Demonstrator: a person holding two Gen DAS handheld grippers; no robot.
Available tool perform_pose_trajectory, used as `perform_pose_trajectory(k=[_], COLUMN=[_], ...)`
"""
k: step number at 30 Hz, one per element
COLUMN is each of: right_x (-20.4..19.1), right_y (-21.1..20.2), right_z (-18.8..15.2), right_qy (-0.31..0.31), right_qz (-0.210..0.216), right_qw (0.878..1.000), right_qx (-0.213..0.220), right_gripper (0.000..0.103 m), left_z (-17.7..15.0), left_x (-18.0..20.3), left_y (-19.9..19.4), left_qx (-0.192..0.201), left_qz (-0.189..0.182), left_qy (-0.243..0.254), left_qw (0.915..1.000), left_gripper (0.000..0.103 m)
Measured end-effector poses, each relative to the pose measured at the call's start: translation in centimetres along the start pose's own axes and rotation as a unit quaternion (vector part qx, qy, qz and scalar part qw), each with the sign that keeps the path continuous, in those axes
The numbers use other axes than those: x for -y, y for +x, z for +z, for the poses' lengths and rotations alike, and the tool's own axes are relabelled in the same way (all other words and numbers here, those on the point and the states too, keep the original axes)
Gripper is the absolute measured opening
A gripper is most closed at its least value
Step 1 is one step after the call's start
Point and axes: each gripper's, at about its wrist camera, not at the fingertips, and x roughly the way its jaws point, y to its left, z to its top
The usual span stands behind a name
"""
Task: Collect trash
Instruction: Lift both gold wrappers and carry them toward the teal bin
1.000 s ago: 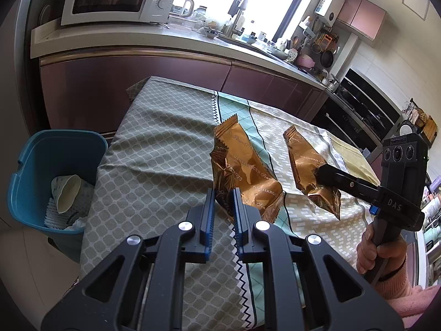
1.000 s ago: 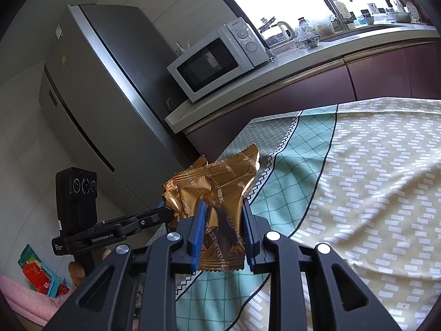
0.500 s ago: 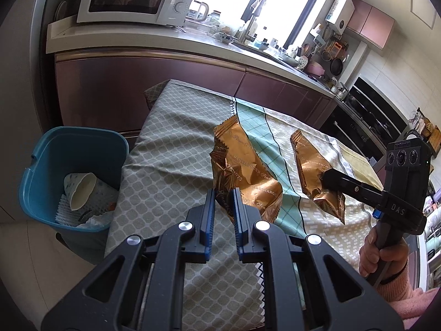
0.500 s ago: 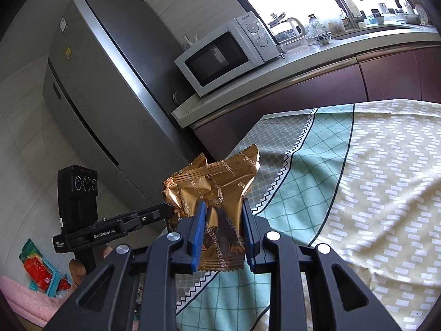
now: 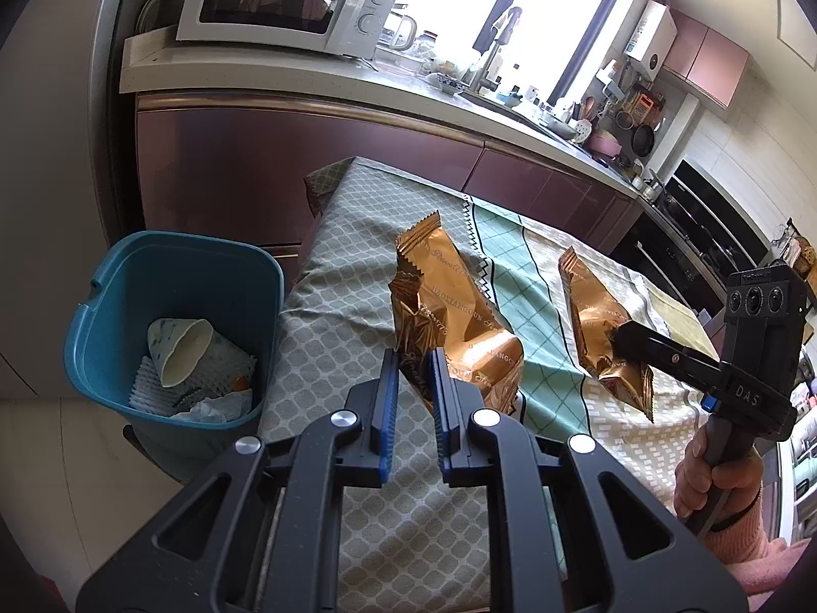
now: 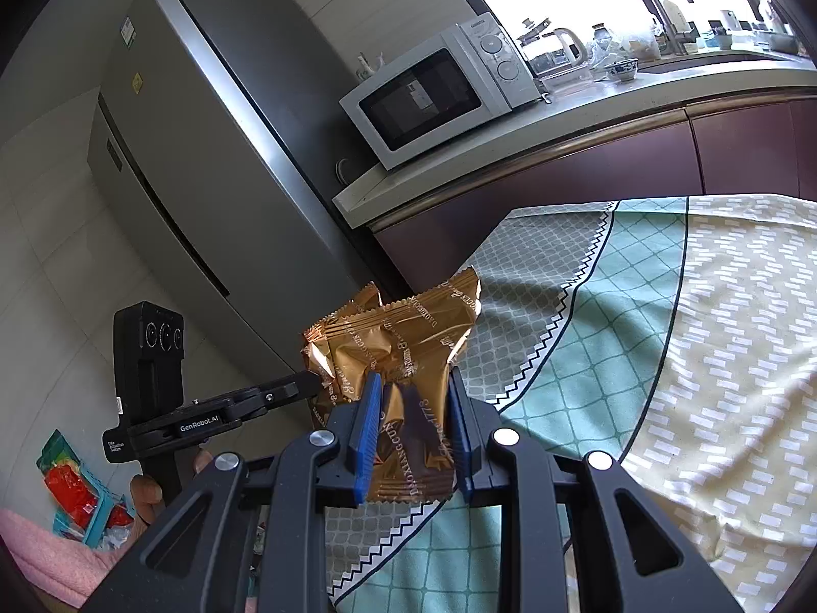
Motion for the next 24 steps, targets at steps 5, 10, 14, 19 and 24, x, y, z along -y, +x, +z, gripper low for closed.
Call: perform_pose_trajectory(k=[5, 10, 14, 19, 24], right_x=[-0.6, -1.0, -1.4, -1.8, -2.1], right_y=[0.8, 1.4, 1.7, 2.3, 2.8], right_z=[0.3, 0.5, 0.7, 0.8, 0.9], right_qy=[-0.005, -0.010, -0.014, -0.019, -0.023], right_qz=[0.003, 0.008, 0.011, 0.015, 0.019], right_qw=[1.000, 1.000, 1.000, 1.000, 0.999], right_qx=[-0.004, -0.008, -0.010, -0.014, -0.019], right_gripper=[0.024, 0.024, 0.024, 0.024, 0.024], left_z=[0.0, 0.0, 0.0, 0.0, -0.1], left_x=[-0.5, -0.9, -1.2, -1.6, -2.1], left_y=[-0.6, -1.1, -1.6, -2.2, -2.7], left_qx=[0.003, 0.007, 0.010, 0.015, 0.018], left_qz=[0.006, 0.012, 0.017, 0.025, 0.028], left_qy=[-0.007, -0.011, -0.014, -0.019, -0.024], left_qw=[1.0000, 0.9998, 0.9997, 0.9994, 0.9991], left_gripper=[0.013, 0.013, 0.013, 0.013, 0.013])
